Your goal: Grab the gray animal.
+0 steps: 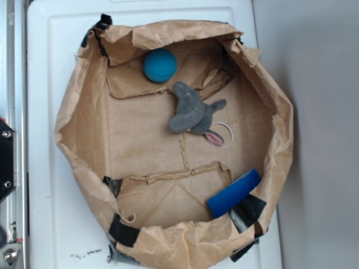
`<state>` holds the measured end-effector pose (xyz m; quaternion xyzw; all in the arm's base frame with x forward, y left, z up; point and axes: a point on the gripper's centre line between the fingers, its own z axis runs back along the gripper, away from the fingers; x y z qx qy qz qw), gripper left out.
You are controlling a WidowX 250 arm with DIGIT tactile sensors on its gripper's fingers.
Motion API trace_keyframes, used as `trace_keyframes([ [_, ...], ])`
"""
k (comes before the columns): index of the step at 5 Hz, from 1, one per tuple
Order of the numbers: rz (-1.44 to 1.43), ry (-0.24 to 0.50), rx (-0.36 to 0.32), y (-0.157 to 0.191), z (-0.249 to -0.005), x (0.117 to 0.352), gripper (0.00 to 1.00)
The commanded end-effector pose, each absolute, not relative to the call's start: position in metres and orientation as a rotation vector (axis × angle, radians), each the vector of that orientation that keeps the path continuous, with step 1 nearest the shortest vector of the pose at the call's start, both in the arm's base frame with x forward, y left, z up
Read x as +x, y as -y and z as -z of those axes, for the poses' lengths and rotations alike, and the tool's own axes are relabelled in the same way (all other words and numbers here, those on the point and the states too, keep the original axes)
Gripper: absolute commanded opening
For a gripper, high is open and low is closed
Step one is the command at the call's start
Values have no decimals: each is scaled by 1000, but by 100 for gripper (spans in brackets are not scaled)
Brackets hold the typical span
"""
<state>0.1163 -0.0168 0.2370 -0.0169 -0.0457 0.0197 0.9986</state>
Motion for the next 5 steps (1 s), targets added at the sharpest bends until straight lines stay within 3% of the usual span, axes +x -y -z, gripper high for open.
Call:
trace_keyframes([
  [1, -39, 91, -34, 17, -237, 116, 100],
  [3, -39, 91, -34, 17, -237, 116, 100],
  [5, -21, 96, -51, -5, -219, 207, 100],
])
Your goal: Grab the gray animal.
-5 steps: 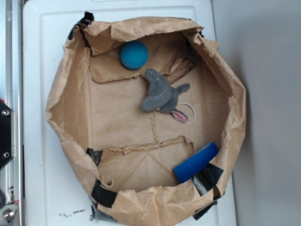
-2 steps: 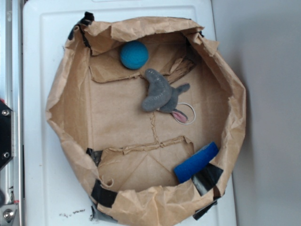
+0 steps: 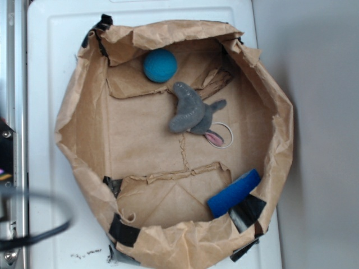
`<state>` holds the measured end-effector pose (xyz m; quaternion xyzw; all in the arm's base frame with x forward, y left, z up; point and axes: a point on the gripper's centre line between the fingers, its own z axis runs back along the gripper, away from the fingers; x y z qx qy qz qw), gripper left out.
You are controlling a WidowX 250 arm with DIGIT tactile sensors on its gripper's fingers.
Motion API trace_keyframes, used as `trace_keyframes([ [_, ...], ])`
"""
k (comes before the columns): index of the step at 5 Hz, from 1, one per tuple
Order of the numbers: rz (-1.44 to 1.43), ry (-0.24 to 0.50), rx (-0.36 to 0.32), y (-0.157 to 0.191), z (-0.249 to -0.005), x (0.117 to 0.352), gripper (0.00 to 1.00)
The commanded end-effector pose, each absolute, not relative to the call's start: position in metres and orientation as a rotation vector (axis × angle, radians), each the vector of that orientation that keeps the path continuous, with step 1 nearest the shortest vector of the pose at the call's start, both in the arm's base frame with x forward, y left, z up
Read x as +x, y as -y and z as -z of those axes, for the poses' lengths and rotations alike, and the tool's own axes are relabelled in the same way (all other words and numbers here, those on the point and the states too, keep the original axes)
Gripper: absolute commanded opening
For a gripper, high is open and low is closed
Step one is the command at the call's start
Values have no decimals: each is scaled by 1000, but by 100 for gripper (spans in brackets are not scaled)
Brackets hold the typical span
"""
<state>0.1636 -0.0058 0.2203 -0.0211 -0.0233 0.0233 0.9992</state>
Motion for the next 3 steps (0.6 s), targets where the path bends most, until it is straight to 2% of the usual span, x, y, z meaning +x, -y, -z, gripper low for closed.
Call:
trace_keyframes([
  [1, -35, 98, -30, -15, -208, 249, 100],
  [2, -57, 149, -32, -22, -189, 280, 100],
  [3, -57, 149, -32, -22, -189, 280, 100],
])
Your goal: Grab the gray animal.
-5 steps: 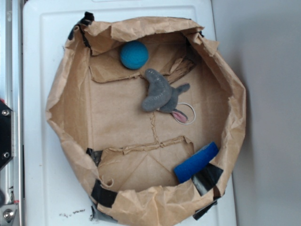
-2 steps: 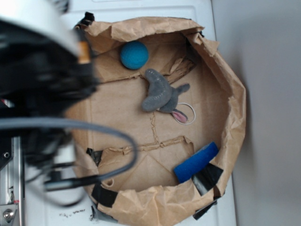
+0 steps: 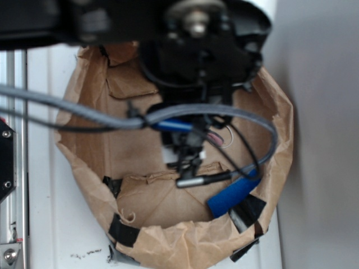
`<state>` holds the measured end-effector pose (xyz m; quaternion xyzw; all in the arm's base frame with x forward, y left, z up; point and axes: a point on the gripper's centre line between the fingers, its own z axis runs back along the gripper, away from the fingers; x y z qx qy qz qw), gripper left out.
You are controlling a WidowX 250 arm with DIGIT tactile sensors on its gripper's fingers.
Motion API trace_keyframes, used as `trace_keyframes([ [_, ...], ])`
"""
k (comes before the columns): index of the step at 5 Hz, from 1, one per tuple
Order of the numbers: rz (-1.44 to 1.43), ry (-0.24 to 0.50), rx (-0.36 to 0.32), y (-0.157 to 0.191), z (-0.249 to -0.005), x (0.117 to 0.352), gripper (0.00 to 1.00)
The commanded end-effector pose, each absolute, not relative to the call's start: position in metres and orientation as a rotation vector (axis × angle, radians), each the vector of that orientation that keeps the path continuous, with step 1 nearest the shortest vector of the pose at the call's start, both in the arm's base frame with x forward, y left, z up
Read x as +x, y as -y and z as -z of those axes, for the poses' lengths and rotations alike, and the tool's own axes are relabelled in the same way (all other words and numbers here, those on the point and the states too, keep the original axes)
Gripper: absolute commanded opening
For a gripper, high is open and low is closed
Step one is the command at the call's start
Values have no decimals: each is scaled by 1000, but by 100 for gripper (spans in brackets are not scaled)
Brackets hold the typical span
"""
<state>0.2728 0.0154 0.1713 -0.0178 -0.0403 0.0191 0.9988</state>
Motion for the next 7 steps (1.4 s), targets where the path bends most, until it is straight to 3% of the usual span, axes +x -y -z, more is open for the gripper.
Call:
trace_keyframes([
  [1, -57, 149, -32, -22, -189, 280, 100],
  [2, -57, 149, -32, -22, -189, 280, 100],
  [3, 36, 261, 22, -28, -166, 264, 100],
  [5, 158, 321, 75, -38, -125, 271, 100],
  [7, 187, 351, 103, -43, -108, 271, 100],
])
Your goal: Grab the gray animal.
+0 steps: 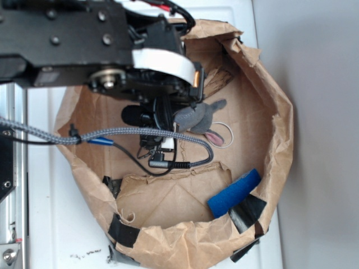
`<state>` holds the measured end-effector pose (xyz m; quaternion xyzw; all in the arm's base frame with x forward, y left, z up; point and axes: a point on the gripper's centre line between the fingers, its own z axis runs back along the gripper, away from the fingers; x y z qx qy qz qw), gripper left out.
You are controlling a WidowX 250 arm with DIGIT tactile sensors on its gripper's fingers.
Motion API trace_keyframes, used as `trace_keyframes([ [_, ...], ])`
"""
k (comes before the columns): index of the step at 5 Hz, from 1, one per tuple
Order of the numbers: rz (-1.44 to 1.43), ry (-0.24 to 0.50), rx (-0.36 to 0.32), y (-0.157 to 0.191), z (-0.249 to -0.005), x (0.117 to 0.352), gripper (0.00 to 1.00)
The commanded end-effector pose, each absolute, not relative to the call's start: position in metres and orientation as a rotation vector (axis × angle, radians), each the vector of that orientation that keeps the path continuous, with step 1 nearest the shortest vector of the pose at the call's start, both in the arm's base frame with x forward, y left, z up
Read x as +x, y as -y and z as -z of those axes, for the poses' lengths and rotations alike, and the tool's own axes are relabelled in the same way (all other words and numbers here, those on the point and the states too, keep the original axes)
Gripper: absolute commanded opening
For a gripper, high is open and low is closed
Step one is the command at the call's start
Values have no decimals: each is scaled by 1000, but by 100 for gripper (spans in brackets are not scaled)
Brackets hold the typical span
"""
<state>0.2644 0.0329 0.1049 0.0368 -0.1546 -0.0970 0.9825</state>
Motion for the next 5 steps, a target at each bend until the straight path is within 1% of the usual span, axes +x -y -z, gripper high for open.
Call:
trace_keyframes([
  [1, 178, 320, 143, -40, -93, 279, 100],
  [3, 150, 281, 163, -34, -74, 285, 100],
  [4, 119, 247, 199, -31, -59, 289, 100],
  [5, 121, 236, 204, -28, -53, 287, 100],
])
